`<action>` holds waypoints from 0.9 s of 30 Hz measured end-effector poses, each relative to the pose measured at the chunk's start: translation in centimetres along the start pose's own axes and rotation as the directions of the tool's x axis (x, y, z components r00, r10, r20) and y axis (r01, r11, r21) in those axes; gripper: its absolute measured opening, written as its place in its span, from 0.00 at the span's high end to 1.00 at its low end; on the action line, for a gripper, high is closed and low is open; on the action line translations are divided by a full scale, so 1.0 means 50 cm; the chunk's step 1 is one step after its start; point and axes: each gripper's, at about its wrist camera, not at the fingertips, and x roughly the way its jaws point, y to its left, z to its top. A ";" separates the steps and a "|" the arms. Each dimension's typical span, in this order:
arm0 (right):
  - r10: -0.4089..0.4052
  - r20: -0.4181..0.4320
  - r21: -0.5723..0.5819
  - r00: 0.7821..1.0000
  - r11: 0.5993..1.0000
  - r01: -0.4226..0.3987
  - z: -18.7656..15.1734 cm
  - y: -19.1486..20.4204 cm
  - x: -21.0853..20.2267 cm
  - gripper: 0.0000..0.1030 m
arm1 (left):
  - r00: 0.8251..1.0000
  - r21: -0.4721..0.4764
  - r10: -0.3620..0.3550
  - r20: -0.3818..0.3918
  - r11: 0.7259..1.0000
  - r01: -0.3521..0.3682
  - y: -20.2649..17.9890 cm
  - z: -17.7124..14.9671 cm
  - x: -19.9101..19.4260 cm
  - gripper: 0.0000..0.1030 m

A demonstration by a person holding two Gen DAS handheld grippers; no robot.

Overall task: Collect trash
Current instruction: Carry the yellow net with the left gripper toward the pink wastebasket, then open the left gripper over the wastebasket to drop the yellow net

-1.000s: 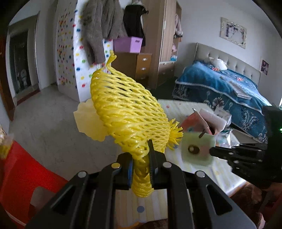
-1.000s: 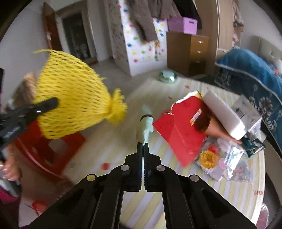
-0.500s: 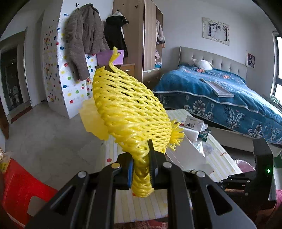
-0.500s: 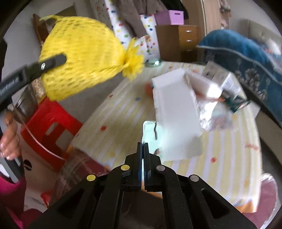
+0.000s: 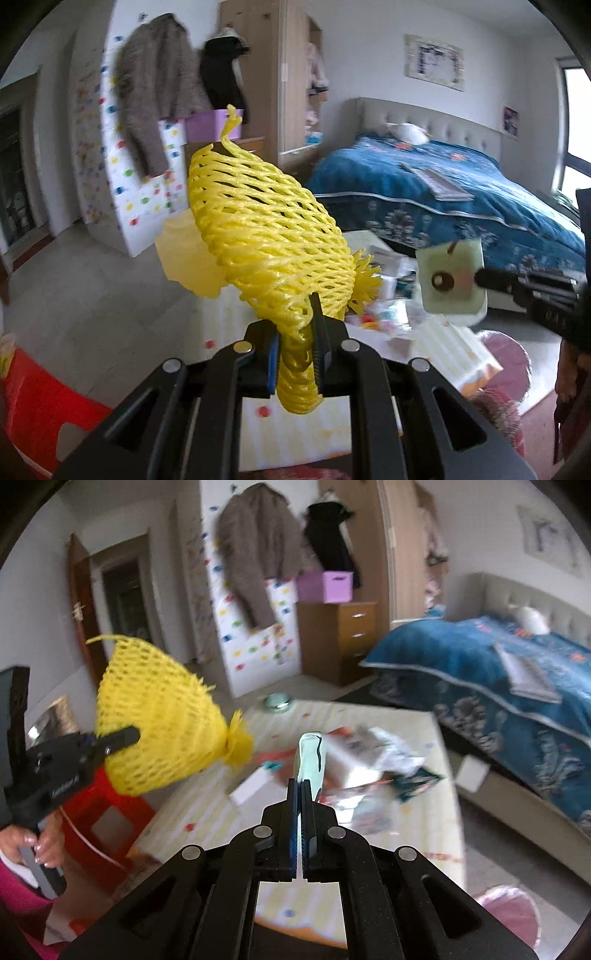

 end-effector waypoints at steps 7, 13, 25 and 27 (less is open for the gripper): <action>-0.158 0.010 0.085 0.987 0.984 0.157 -0.040 -0.121 -0.085 0.99 | 0.985 0.137 -0.174 -0.004 0.975 0.173 -0.196 0.019 0.049 0.88; -0.344 -0.019 0.197 0.939 0.919 0.341 -0.120 -0.264 -0.188 0.99 | 0.944 0.275 -0.328 -0.040 0.904 0.326 -0.411 0.008 0.096 0.88; -0.502 -0.153 0.388 0.851 0.762 0.519 -0.285 -0.473 -0.286 0.99 | 0.872 0.386 -0.463 -0.159 0.784 0.486 -0.680 -0.050 0.182 0.87; -0.499 -0.176 0.401 0.848 0.751 0.525 -0.299 -0.486 -0.279 0.99 | 0.869 0.391 -0.458 -0.188 0.777 0.494 -0.700 -0.062 0.197 0.87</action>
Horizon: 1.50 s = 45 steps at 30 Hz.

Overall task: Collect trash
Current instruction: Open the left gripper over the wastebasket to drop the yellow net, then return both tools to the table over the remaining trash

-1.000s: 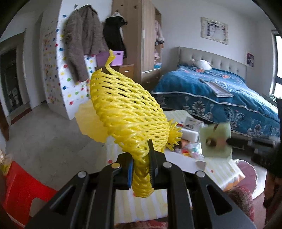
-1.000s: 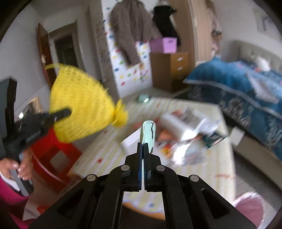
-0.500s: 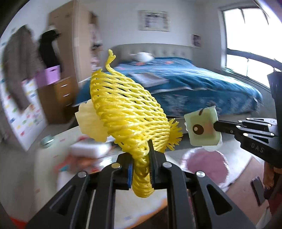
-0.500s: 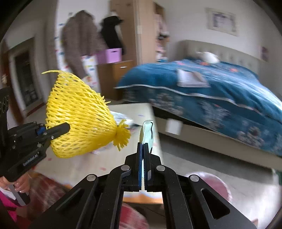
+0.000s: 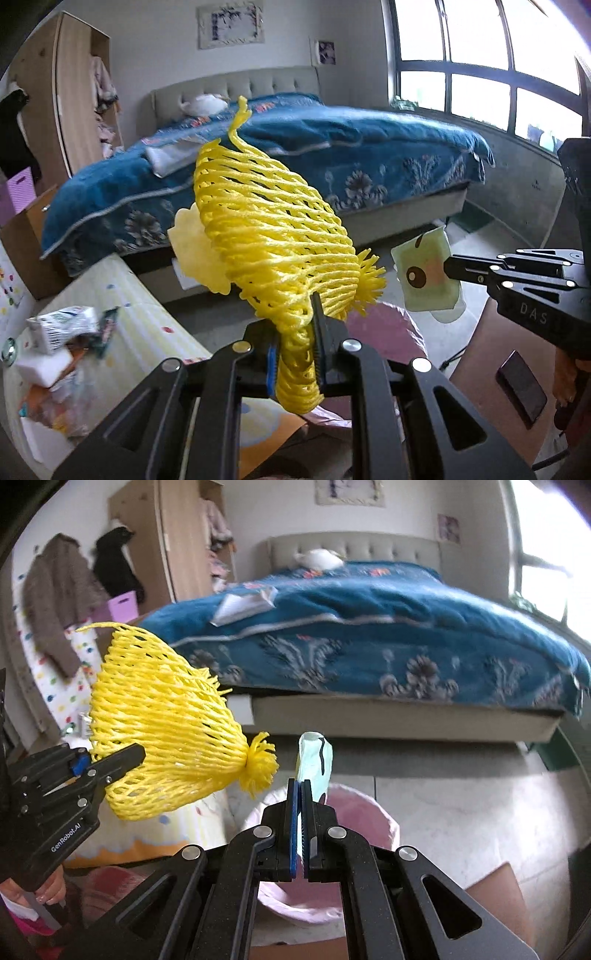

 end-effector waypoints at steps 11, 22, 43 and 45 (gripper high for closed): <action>-0.017 -0.135 0.098 0.991 0.995 0.031 -0.040 -0.070 0.126 0.79 | 0.997 0.029 -0.033 -0.077 0.999 0.035 -0.037 0.002 0.084 0.37; -0.006 -0.061 0.120 0.998 0.993 0.013 -0.022 -0.045 0.045 0.70 | 0.995 -0.023 0.084 -0.057 0.996 -0.085 0.048 -0.029 -0.027 0.35; 0.289 -0.127 -0.195 0.949 0.930 -0.310 0.019 0.401 0.046 0.52 | 0.879 -0.321 0.427 -0.215 0.819 -0.476 0.359 -0.265 -0.242 0.21; 0.298 -0.142 -0.217 0.944 0.921 -0.324 0.014 0.433 0.056 0.51 | 0.870 -0.342 0.428 -0.244 0.801 -0.490 0.376 -0.284 -0.233 0.21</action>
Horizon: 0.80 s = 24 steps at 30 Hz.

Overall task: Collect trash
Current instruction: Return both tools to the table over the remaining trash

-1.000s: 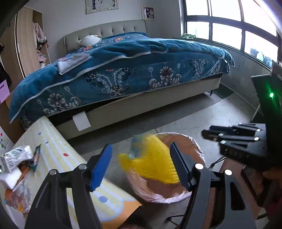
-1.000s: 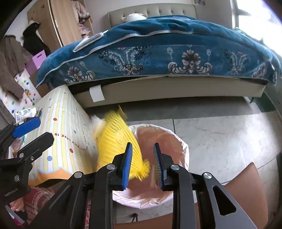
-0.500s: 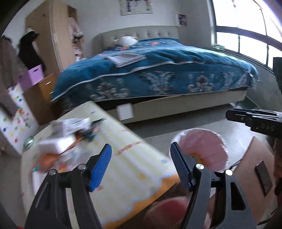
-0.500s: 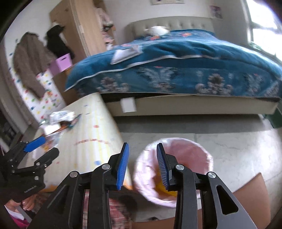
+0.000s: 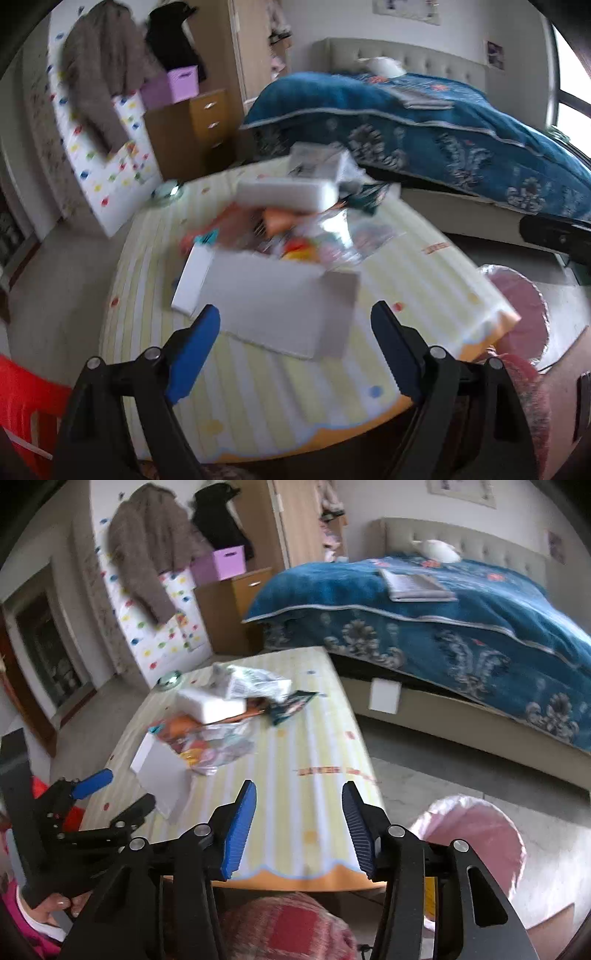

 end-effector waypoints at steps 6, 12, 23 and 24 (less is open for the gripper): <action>0.013 -0.032 -0.014 0.999 1.000 -0.014 0.004 0.026 0.044 0.49 | 1.000 0.014 0.005 -0.015 1.000 -0.005 -0.018 -0.006 0.039 0.21; 0.015 -0.060 0.010 0.998 1.000 -0.015 -0.004 0.004 0.073 0.49 | 0.999 0.030 0.043 -0.015 0.999 -0.042 -0.054 0.010 0.083 0.21; 0.023 -0.076 0.018 0.997 1.000 -0.022 -0.013 -0.015 0.086 0.49 | 0.987 -0.025 0.134 -0.091 0.990 -0.137 -0.017 0.001 0.127 0.39; 0.027 -0.076 0.015 0.997 1.000 -0.026 -0.015 -0.012 0.085 0.49 | 0.985 -0.026 0.137 -0.101 0.990 -0.141 -0.006 -0.004 0.119 0.48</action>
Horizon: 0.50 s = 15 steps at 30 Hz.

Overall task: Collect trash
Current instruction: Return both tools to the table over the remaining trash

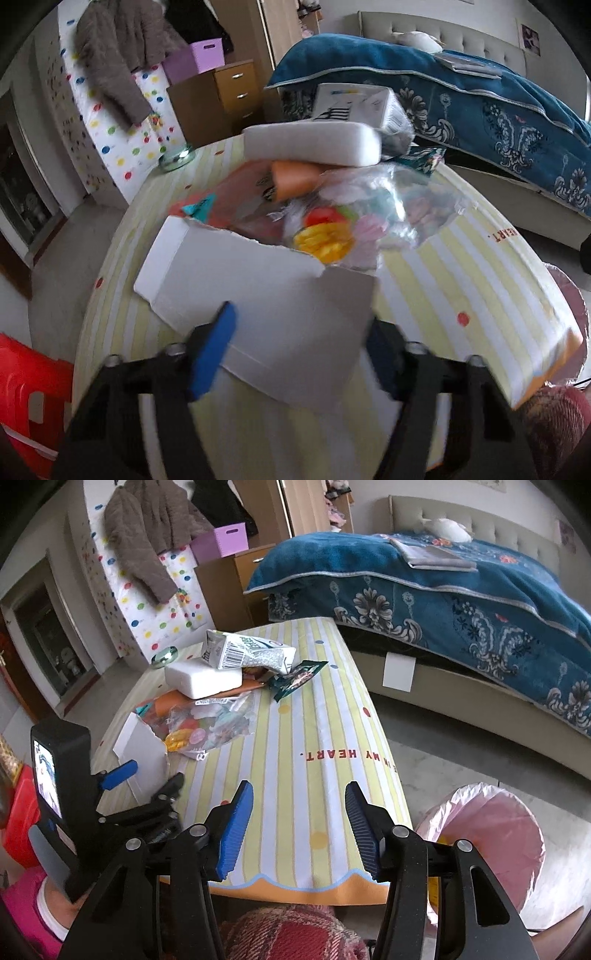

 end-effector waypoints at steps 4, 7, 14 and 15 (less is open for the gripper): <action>0.010 0.004 -0.020 1.000 1.000 -0.010 -0.004 0.019 -0.007 0.49 | 1.000 0.009 0.005 0.011 1.000 -0.005 0.039 -0.018 -0.035 0.89; 0.020 0.013 -0.038 1.000 0.999 -0.020 -0.006 0.040 -0.016 0.49 | 0.996 0.026 0.020 0.083 0.999 -0.023 0.081 -0.030 -0.093 0.96; 0.046 0.026 -0.094 0.999 0.995 -0.044 0.006 0.094 -0.019 0.49 | 0.956 -0.028 0.031 0.293 0.999 -0.024 0.194 -0.025 -0.231 1.00; 0.047 0.026 -0.104 0.999 0.994 -0.044 0.011 0.105 -0.015 0.49 | 0.948 -0.038 0.026 0.318 0.999 -0.015 0.204 -0.020 -0.244 1.00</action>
